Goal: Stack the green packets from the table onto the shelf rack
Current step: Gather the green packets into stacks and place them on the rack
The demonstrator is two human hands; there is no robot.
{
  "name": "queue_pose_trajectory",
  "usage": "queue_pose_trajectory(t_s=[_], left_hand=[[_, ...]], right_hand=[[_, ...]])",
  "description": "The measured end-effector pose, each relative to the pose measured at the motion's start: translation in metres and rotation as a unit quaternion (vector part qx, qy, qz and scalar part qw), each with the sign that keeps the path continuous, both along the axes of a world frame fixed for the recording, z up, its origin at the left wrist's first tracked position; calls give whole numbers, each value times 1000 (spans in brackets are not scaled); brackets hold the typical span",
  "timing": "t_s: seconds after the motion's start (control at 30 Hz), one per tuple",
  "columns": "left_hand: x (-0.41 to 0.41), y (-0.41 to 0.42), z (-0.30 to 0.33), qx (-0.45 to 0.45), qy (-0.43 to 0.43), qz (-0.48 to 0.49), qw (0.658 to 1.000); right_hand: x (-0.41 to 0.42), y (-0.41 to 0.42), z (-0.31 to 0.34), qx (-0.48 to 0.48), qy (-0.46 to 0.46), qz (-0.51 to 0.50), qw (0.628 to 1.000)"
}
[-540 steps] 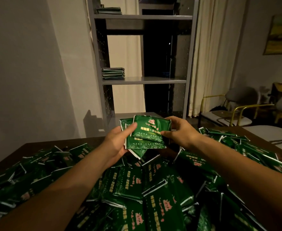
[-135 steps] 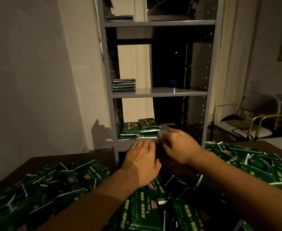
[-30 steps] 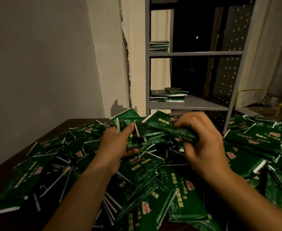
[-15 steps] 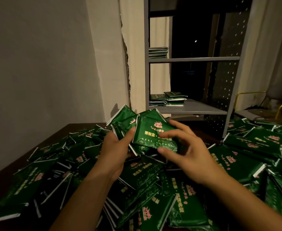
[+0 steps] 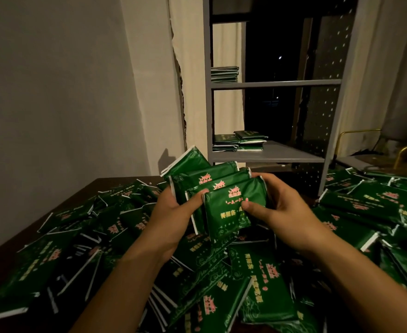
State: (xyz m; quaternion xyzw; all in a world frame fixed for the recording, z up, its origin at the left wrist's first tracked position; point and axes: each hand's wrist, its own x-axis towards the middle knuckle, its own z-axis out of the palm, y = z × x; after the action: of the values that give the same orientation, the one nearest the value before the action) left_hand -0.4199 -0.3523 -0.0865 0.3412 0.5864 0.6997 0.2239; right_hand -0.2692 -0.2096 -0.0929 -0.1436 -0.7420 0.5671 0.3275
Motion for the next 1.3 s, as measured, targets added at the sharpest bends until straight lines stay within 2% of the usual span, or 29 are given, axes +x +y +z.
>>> queue_pose_trajectory(t_s=[0.13,0.37,0.53,0.63,0.73,0.83,0.9,0.97,1.07,1.1,1.2,1.3], left_hand=[[1,0,3,19,-111,-16,994],[5,4,1,-8,-71,-36,997],[5,2,2,17,-127,-22,992],[0,1,4,33,-118,67,990],[-2,-2,4,58,-108,88,989],[5,-2,6,53,-59,24,997],[8,-6,10,53,-82,-36,995],[4,-11,12,52,-84,-37,994],[4,-17,18,8,38,61,997],[4,-17,19,0,51,89,995],[3,-21,18,-69,72,126,987],[7,-31,10,-109,47,119,986]], right_hand=[[3,-1,5,-35,28,-20,999],[-3,-14,-2,-97,40,61,993],[-5,-12,0,-109,58,-40,992],[-1,-5,6,-162,82,-99,978],[2,-6,13,-243,104,-31,964],[-4,-17,11,-266,77,44,960],[-11,-20,8,-278,85,44,956],[-16,-20,4,-261,98,29,960],[-21,-25,0,-207,70,42,975],[-23,-27,-3,-186,40,46,981],[-27,-31,-8,-127,-55,51,989],[-25,-30,-11,-120,-83,33,989]])
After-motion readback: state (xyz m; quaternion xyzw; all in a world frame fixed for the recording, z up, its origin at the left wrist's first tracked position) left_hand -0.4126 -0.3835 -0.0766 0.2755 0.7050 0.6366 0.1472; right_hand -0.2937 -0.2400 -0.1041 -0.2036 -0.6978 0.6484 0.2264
